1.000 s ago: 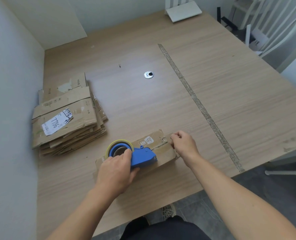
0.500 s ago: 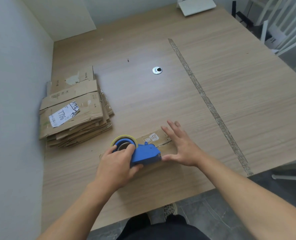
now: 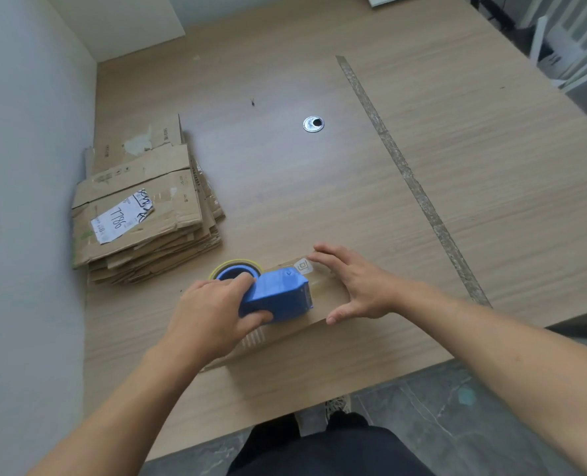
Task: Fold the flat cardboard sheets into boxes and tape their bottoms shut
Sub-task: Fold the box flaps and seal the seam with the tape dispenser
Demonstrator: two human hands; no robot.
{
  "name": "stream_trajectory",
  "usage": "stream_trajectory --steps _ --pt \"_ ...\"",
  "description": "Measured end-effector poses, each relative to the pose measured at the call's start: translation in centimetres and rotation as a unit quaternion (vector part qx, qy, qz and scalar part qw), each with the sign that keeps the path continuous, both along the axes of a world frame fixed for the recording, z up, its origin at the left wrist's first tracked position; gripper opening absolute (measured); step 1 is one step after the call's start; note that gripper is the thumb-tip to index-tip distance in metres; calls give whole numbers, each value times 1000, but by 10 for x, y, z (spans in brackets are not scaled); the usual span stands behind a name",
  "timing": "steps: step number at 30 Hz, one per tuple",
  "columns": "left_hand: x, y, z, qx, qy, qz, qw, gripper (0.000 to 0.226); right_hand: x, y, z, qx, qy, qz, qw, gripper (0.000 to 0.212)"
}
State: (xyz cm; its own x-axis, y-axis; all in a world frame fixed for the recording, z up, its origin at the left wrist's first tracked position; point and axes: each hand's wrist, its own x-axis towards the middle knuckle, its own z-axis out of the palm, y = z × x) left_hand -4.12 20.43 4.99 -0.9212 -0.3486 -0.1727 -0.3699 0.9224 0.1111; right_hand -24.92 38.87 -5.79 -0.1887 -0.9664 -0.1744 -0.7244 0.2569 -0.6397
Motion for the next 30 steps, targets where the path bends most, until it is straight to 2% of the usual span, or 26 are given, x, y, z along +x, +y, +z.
stream_trajectory --steps 3,7,10,15,21,26,28,30 --pt "-6 -5 8 4 -61 2 998 44 1 1 0 -3 -4 9 1000 109" --pt "-2 -23 16 20 -89 21 996 44 1 2 0 19 -4 20 1000 103" --pt "13 -46 21 46 -108 59 991 40 3 3 0 22 38 42 998 96" --pt "21 -49 23 86 -126 62 986 37 6 4 5 36 101 65 992 73" --pt "17 -43 23 61 -142 54 987 38 11 8 -2 10 141 59 988 73" --pt "14 -32 21 39 -152 45 987 38 24 10 11 44 164 31 985 79" --pt "12 -30 21 36 -156 51 986 38 33 12 15 0 198 -4 980 82" --pt "11 -29 19 33 -159 53 985 38 44 14 13 -85 250 -41 964 78"
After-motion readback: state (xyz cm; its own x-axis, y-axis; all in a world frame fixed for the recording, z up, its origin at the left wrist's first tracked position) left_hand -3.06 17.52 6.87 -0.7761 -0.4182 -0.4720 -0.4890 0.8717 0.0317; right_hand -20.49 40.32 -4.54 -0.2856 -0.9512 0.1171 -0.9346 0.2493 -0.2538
